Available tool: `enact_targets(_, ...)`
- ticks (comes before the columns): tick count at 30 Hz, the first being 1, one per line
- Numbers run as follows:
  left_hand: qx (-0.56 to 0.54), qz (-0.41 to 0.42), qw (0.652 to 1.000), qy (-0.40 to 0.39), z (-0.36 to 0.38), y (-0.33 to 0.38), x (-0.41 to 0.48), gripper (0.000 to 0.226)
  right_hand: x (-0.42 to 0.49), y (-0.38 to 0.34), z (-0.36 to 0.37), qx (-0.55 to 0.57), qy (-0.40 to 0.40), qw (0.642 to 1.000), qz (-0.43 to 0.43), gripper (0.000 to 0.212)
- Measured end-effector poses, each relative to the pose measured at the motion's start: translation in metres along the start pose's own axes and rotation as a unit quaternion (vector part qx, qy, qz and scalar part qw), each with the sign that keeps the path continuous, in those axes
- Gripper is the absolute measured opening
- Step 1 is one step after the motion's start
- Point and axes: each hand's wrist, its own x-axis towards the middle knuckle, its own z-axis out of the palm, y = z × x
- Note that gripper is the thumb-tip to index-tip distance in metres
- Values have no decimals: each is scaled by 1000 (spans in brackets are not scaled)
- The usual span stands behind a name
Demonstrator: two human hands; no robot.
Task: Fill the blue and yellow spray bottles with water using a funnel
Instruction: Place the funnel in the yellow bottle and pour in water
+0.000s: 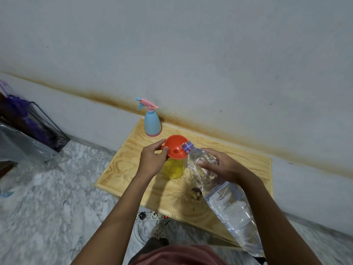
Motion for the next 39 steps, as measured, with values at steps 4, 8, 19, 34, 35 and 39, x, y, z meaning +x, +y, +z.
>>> enact_targets(4, 0, 1, 1000, -1, 0, 1, 0, 37, 0, -3, -2, -3, -5, 1000, -2, 46)
enact_targets(8, 3, 1, 1000, 1, -1, 1, 1, 37, 1, -3, -4, 9, -12, 1000, -7, 46)
enact_targets(19, 7, 3, 1000, -4, -2, 3, 1, 38, 5, -7, -4, -3, -14, 1000, -4, 31)
enact_targets(34, -3, -10, 1000, -3, -4, 4, -1, 38, 7, -6, -3, 31, -21, 999, 4, 44)
enact_targets(35, -3, -9, 1000, -3, -4, 4, -1, 38, 7, -7, -3, 28, -20, 999, 4, 40)
enact_targets(39, 1, -8, 1000, -3, -4, 4, 0, 38, 7, -8, -4, 25, -25, 999, 2, 49)
